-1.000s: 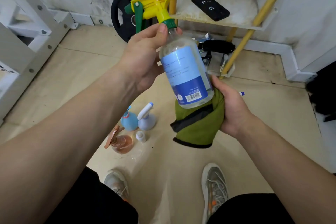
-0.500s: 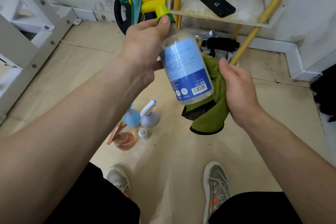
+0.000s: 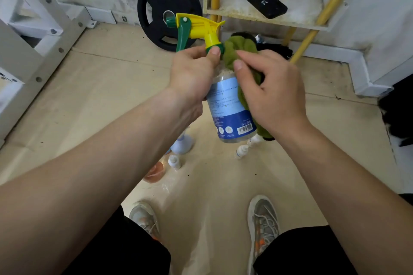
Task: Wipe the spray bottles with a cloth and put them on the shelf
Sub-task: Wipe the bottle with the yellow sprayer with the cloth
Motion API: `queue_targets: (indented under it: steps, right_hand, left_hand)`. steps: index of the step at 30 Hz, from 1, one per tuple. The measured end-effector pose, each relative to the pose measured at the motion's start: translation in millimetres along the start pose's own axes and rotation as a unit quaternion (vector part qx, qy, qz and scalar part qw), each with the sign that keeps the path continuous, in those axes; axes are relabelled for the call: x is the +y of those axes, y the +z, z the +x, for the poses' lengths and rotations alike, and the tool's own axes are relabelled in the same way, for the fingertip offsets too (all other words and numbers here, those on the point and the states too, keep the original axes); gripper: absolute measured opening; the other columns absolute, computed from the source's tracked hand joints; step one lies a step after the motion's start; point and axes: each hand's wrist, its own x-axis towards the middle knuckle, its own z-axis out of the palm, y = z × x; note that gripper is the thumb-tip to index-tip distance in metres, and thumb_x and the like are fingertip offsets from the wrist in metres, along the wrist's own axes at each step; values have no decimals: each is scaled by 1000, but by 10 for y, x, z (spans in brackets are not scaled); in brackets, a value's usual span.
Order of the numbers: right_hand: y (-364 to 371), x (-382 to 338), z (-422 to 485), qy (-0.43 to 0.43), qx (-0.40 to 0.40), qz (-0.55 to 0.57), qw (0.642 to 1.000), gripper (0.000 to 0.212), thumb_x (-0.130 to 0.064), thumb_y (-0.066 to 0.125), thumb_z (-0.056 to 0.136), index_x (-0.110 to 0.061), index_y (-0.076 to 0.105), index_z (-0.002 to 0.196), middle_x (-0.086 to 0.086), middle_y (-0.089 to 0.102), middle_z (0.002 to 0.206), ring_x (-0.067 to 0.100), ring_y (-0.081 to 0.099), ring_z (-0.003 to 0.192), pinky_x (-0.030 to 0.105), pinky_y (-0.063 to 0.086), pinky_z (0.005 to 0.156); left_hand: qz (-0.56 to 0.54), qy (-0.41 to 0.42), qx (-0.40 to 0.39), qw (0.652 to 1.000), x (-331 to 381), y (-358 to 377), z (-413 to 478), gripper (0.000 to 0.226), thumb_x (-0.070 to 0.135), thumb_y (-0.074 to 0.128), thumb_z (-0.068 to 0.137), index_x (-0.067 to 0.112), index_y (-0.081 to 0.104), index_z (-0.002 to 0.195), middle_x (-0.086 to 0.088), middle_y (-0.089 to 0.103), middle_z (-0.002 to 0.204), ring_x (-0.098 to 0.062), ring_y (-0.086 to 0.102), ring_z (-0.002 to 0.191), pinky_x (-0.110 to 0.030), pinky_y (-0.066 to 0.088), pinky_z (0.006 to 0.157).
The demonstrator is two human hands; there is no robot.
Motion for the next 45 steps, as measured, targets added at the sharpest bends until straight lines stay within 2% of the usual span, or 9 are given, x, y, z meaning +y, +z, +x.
queue_targets:
  steps: [9,14,18,20,23,30,36,41,45]
  right_hand:
    - [119,-33,-440,-196,40,-173,964,19,-30,68,96,-24,79,110,1,71,110,29,62,85,29,44,57]
    - [-39,76,-182,25,6,-3,1000,24,-35,60,98,-25,78,110,-7,71,103,18,66,97,33,52,75]
    - [-52,229,-120,170,-84,151,970,25,-36,58,103,-34,72,82,-25,64,68,-4,57,72,22,43,68]
    - [-8,283,-190,182,-123,198,955,30,-44,58,101,-32,73,77,-22,67,70,1,61,73,29,49,70]
    - [-14,318,-273,199,-200,233,931,38,-60,73,82,-31,76,106,-13,78,99,9,72,97,45,59,88]
    - [-82,348,-255,212,-197,317,903,40,-35,82,73,-26,74,111,-8,79,104,11,74,99,38,61,88]
    - [-143,475,-173,241,-205,363,877,46,-31,84,71,-19,75,114,0,79,106,19,75,101,37,60,88]
    - [-196,504,-138,279,-248,419,828,42,-26,81,73,-13,74,112,8,78,106,24,75,98,34,59,82]
    - [-178,489,-133,286,-258,437,812,45,-30,83,69,-14,75,111,8,78,108,23,75,98,32,59,80]
  left_hand:
    - [15,-2,21,1000,-31,-69,92,22,18,54,104,16,71,89,6,62,53,-7,52,40,-20,50,47]
    - [53,36,-28,998,-194,64,49,20,19,58,101,6,70,111,-3,68,85,-14,63,73,-38,58,76]
    - [92,78,-23,992,-239,77,6,10,15,60,100,13,69,104,0,69,86,-5,64,75,-18,54,69]
    - [102,97,-20,990,-247,47,27,22,17,62,98,7,69,116,-7,73,98,-13,68,89,-28,58,83]
    - [123,124,-6,985,-231,34,12,40,31,63,89,10,68,122,-9,72,108,-21,67,106,-45,56,95]
    - [152,172,-14,973,-266,67,-24,35,29,61,97,11,66,127,0,73,110,-12,67,106,-36,55,95]
    - [115,104,-116,981,-167,-29,41,20,22,61,100,17,71,116,0,75,107,-11,70,102,-32,56,93]
    - [79,49,-195,976,-117,-60,62,15,22,58,100,15,71,101,4,74,89,-7,70,80,-16,53,66]
    - [-12,6,-235,972,-101,-62,86,27,19,57,100,-1,63,117,-18,66,104,-30,66,94,-36,57,82]
